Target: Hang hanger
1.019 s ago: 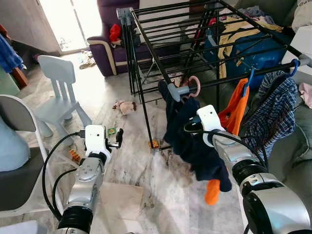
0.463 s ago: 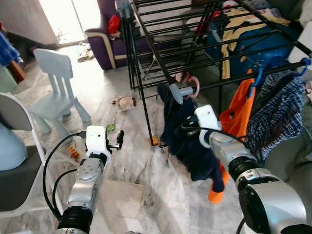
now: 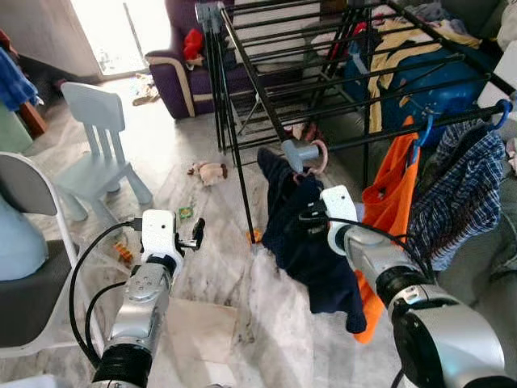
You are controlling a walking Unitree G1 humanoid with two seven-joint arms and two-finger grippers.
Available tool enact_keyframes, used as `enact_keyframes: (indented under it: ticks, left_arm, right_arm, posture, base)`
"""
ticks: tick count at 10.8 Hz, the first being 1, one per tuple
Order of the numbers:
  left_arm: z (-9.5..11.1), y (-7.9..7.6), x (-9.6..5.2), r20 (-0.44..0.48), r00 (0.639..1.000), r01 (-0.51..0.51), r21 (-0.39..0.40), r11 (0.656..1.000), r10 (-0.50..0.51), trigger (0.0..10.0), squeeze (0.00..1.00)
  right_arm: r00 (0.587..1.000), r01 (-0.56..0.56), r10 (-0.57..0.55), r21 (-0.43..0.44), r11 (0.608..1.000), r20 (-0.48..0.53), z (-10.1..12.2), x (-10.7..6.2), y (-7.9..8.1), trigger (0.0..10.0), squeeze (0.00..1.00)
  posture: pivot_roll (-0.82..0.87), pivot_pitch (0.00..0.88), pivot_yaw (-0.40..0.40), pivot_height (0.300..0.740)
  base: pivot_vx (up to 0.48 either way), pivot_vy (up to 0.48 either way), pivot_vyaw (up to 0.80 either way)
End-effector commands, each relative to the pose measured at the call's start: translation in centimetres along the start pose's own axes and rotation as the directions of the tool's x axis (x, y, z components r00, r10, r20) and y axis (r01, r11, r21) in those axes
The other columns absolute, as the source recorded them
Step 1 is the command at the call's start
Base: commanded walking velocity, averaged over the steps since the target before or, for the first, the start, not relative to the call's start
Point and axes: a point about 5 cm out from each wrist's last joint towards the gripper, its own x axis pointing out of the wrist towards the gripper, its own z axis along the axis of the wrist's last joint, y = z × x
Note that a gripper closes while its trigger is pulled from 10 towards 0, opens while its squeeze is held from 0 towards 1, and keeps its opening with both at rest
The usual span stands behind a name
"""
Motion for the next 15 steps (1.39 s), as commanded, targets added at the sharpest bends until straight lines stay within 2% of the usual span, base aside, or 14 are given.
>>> enact_keyframes:
  ticks: [1,3,6,8,11,12,13,14,15]
  left_arm:
    - [0.4,0.1,0.0,0.007,1.0,0.002,0.002,1.0,-0.002,10.0,0.0]
    - [0.4,-0.3,-0.4,0.018,1.0,-0.01,0.012,1.0,0.01,10.0,0.0]
    - [0.7,0.0,-2.3,0.062,0.997,-0.054,0.001,0.999,0.054,10.0,0.0]
    - [0.6,0.2,-3.9,0.073,0.991,-0.112,0.015,0.994,0.11,10.0,0.0]
    - [0.1,-0.2,-4.7,0.054,0.992,-0.114,0.046,0.992,0.112,10.0,0.0]
    - [0.2,-0.3,-4.7,0.051,0.993,-0.114,0.053,0.992,0.111,10.0,0.0]
    - [0.2,-0.4,-4.7,0.05,0.992,-0.115,0.054,0.992,0.112,10.0,0.0]
    - [0.4,-0.5,-4.6,0.056,0.992,-0.114,0.053,0.992,0.111,10.0,0.0]
    - [0.4,-0.5,-4.6,0.057,0.992,-0.115,0.056,0.992,0.112,10.0,0.0]
  right_arm:
    - [1.0,0.018,-0.017,0.011,1.0,-0.025,-1.3,-0.1,-0.1,10.0,1.0]
    - [0.999,0.044,-0.044,-0.025,0.999,-0.002,-1.7,-0.4,-0.7,10.0,1.0]
    - [0.978,0.106,-0.103,-0.008,0.994,0.182,-1.0,-1.4,-1.8,10.0,1.0]
    - [0.95,0.115,-0.107,-0.013,0.993,0.292,-1.6,-3.2,-0.8,10.0,1.0]
    - [0.918,0.111,-0.112,0.025,0.993,0.379,-2.2,-5.7,0.5,10.0,1.0]
    - [0.918,0.115,-0.119,0.032,0.993,0.378,-2.4,-6.2,0.6,10.0,0.56]
    - [0.918,0.119,-0.125,0.038,0.992,0.375,-2.5,-6.4,0.6,10.0,0.54]
    - [0.918,0.122,-0.132,0.052,0.991,0.373,-2.3,-6.6,0.5,10.0,0.07]
    - [0.92,0.118,-0.13,0.054,0.992,0.369,-2.3,-6.7,0.6,10.0,0.0]
  posture:
    - [-0.11,0.0,0.09,0.74]
    - [-0.12,0.0,0.093,0.74]
    - [-0.12,0.0,0.096,0.74]
    - [-0.11,0.0,0.105,0.74]
    - [-0.11,0.0,0.108,0.74]
    - [-0.12,0.0,0.11,0.74]
    - [-0.12,0.0,0.11,0.74]
    - [-0.12,0.0,0.11,0.74]
    - [-0.12,0.0,0.109,0.74]
  base:
    - [0.0,0.0,0.0]
    - [0.0,0.0,0.0]
    - [0.0,0.0,0.0]
    - [0.0,0.0,0.0]
    - [0.0,0.0,0.0]
    - [0.0,0.0,0.0]
    - [0.0,0.0,0.0]
    - [0.0,0.0,0.8]
    - [0.0,-0.24,0.8]
